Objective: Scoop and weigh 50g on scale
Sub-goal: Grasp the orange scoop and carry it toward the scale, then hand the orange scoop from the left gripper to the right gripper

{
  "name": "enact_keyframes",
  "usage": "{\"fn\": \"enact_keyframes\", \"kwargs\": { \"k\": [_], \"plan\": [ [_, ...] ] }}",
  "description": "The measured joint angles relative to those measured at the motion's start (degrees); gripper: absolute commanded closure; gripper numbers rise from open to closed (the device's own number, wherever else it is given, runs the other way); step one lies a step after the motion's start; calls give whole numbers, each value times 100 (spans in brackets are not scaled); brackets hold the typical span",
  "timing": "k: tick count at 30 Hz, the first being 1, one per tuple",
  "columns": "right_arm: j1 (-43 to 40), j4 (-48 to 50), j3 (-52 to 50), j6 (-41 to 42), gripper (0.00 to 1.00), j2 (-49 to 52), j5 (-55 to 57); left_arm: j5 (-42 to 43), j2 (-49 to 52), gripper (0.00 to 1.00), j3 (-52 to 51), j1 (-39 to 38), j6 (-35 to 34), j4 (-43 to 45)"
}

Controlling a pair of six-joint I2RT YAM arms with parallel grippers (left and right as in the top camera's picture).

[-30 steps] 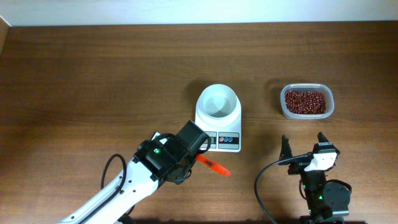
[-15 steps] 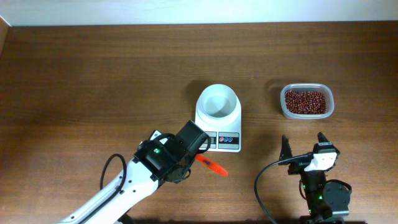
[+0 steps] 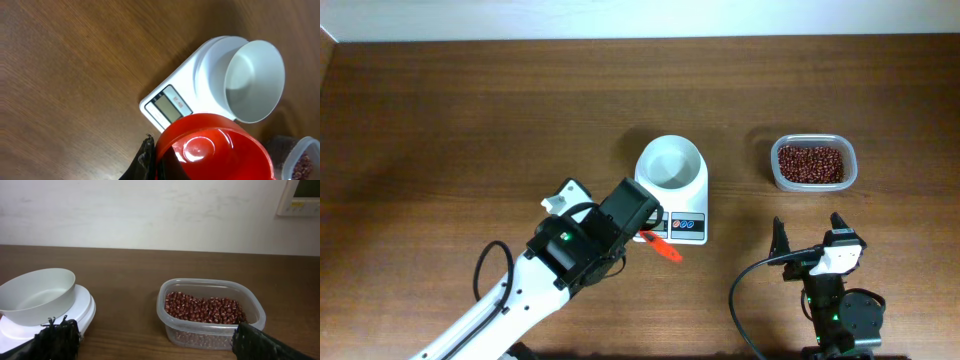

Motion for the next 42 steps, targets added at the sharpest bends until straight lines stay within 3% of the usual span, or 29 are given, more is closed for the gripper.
{"fn": "enact_keyframes", "kwargs": {
  "k": [2, 4, 9, 11, 15, 20, 26, 29, 31, 32, 35, 38, 42],
  "plan": [
    [0, 11, 0, -2, 1, 0, 0, 74, 0, 100, 0, 0, 42, -59],
    [-4, 63, 0, 728, 1, 0, -487, 149, 0, 100, 0, 11, 55, -66],
    [-4, 225, 0, 5014, 2, 0, -3110, 479, 0, 100, 0, 433, -485, -68],
    [-4, 1051, 9, 5521, 14, 4, -3545, 557, 0, 100, 2, 485, -872, -31],
    [-4, 1526, -2, 6614, 17, 22, -4522, 737, 245, 100, 24, 490, -1165, 492],
    [232, 1558, -2, 6852, 17, 769, -4937, 1606, 931, 100, 28, 490, -1145, 723],
    [2092, 2063, 111, 6352, 17, 2911, -3832, 1762, 938, 100, 33, 490, -651, 730],
    [2780, 2378, 699, 5925, 18, 4072, -3045, 1823, 935, 100, 33, 492, -188, 664],
    [2905, 3307, 975, 5812, 24, 4900, -2761, 1871, 935, 100, 39, 490, -90, 466],
    [2914, 3620, 1054, 5783, 32, 5158, -2706, 1891, 935, 100, 39, 490, -68, 411],
    [3003, 3735, 1309, 5779, 43, 5842, -2671, 1910, 935, 100, 39, 490, -46, 400],
    [3263, 3862, 1410, 5766, 65, 5991, -2653, 1869, 935, 100, 42, 507, -24, 385],
    [3268, 3816, 1410, 5772, 79, 6019, -2586, 1867, 935, 100, 42, 511, -4, 382]
  ]
}}
